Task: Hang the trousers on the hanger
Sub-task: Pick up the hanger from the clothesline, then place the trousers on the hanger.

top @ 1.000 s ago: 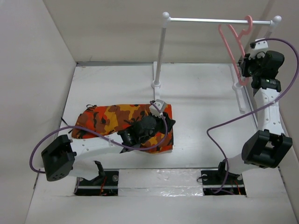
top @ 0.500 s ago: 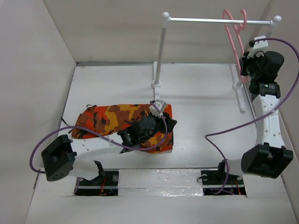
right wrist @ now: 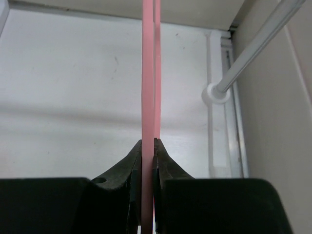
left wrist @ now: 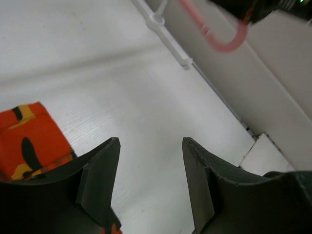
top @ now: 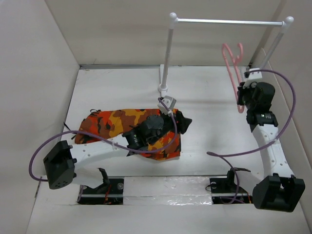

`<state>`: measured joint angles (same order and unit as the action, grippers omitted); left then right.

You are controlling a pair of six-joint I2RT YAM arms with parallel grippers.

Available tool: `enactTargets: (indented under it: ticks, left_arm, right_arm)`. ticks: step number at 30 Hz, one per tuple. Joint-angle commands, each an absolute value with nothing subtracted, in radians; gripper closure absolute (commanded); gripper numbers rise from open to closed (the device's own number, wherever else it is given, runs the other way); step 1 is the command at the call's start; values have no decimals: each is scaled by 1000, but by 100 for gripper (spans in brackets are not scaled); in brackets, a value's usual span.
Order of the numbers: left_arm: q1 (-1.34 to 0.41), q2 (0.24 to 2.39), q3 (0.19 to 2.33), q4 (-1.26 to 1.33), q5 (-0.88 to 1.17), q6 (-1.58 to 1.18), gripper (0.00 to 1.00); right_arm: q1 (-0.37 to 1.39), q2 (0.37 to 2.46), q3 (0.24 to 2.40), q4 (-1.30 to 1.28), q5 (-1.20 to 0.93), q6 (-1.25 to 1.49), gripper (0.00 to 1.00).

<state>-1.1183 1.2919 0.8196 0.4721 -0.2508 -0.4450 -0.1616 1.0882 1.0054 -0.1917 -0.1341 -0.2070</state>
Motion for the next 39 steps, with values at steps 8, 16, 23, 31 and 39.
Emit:
enactTargets:
  ticks: [8,16,23,31,39]
  left_arm:
    - [-1094,1479,1225,384,-331,-367,44]
    - [-1011,1702,1503,265,-270,-429,41]
    - [-965,1850,1647,189,-340,-456,41]
    - [-934,1904,1683,248,-364,-468,45]
    - [-916,1950,1714,224,-347,-469,78]
  right_arm:
    - [216,968,756,-138,141,-109,100]
    - [405,972,692,-144,288,-72,100]
    - [462,968,647,-98,305,-58,100]
    - [503,950,614,-86,341,-54,100]
    - [555,950,600,-95,393,-43,100]
